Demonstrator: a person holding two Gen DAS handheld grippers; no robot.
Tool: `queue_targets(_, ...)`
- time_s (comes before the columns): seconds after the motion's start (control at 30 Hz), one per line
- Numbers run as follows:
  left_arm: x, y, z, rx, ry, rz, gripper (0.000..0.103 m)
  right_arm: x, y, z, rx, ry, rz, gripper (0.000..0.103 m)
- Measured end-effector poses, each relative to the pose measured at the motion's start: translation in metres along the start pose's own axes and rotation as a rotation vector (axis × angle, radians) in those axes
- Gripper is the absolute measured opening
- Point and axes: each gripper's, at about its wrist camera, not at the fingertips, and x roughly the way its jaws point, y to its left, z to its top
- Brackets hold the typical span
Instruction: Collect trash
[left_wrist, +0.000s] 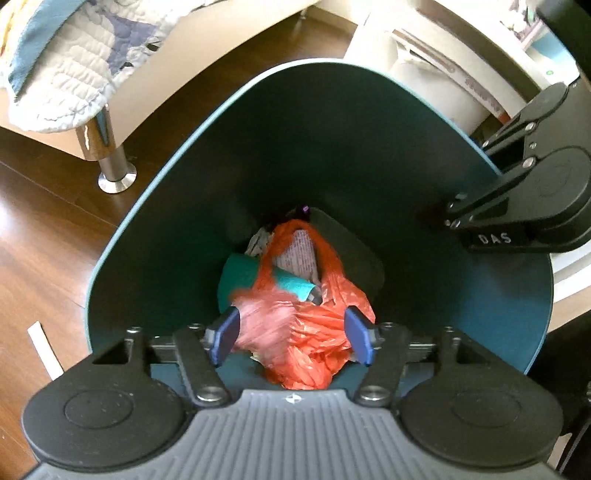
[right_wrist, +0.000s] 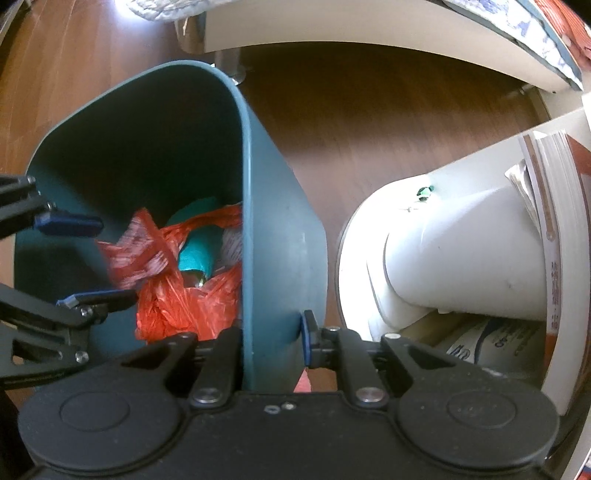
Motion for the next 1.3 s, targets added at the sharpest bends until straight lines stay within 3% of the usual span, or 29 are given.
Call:
queue_targets(0.47, -0.03, 0.021, 0.006, -0.075, -0.035, 0.043, 0.07, -0.002, 0.017, 0.0, -0.203, -0.014, -0.027, 0.012)
queue_targets(0.6, -0.054, 0.032, 0.004, -0.108, -0.066, 0.047, 0.07, 0.001, 0.016, 0.006, -0.229, -0.017, -0.027, 0.012)
queue_targets(0.67, -0.069, 0.043, 0.003, -0.142, -0.084, 0.028, 0.075, 0.002, 0.015, 0.008, -0.234, -0.015, -0.027, 0.012)
queue_targets(0.7, -0.078, 0.049, 0.001, -0.157, -0.105, 0.056, 0.079, 0.002, 0.015, 0.009, -0.242, -0.013, -0.028, 0.012)
queue_targets(0.83, -0.109, 0.081, -0.009, -0.228, -0.161, 0.095, 0.079, 0.003, 0.018, 0.004, -0.265, -0.003, -0.03, 0.013)
queue_targets(0.9, -0.113, 0.098, -0.014, -0.251, -0.167, 0.173, 0.079, 0.004, 0.019, 0.003, -0.292, 0.008, -0.025, 0.014)
queue_targets(1.1, -0.103, 0.161, -0.036, -0.401, -0.117, 0.349, 0.079, 0.001, 0.032, -0.002, -0.431, 0.038, 0.019, 0.029)
queue_targets(1.3, -0.075, 0.201, -0.061, -0.462, -0.067, 0.449, 0.079, 0.006, 0.046, -0.011, -0.548, 0.085, 0.001, 0.041)
